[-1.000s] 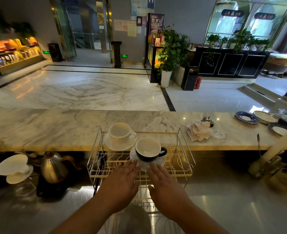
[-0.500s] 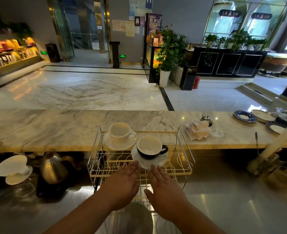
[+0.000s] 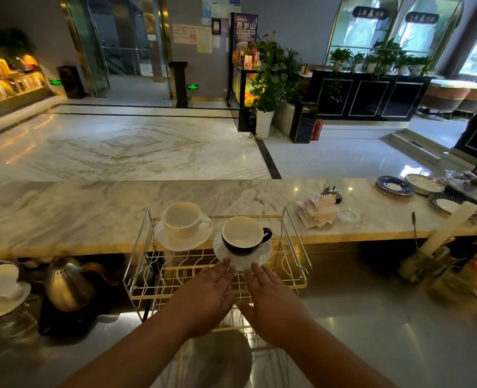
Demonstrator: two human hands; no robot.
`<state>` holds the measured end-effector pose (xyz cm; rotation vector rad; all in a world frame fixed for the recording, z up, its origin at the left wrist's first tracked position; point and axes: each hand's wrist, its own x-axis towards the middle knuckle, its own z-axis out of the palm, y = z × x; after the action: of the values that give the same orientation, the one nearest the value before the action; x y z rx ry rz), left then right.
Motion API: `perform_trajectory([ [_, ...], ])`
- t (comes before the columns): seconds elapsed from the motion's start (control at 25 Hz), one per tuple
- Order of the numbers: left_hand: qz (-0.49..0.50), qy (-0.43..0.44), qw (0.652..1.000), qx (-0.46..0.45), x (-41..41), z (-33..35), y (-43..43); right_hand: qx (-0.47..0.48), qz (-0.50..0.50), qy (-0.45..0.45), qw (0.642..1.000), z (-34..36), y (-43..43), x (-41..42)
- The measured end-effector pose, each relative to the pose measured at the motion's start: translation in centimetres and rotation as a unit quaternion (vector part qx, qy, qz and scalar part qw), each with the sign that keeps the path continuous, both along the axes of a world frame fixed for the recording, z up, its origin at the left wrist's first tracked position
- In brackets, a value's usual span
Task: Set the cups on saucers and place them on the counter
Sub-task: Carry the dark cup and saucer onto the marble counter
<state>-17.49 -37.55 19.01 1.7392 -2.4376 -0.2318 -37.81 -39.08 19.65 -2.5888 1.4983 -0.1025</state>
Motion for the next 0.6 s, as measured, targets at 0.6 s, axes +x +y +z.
perform_trajectory([
  [0.6, 0.002, 0.006, 1.000, 0.010, -1.6, -0.1, -3.7, 0.011, 0.007, 0.033, 0.999, 0.0, -3.5, -1.0],
])
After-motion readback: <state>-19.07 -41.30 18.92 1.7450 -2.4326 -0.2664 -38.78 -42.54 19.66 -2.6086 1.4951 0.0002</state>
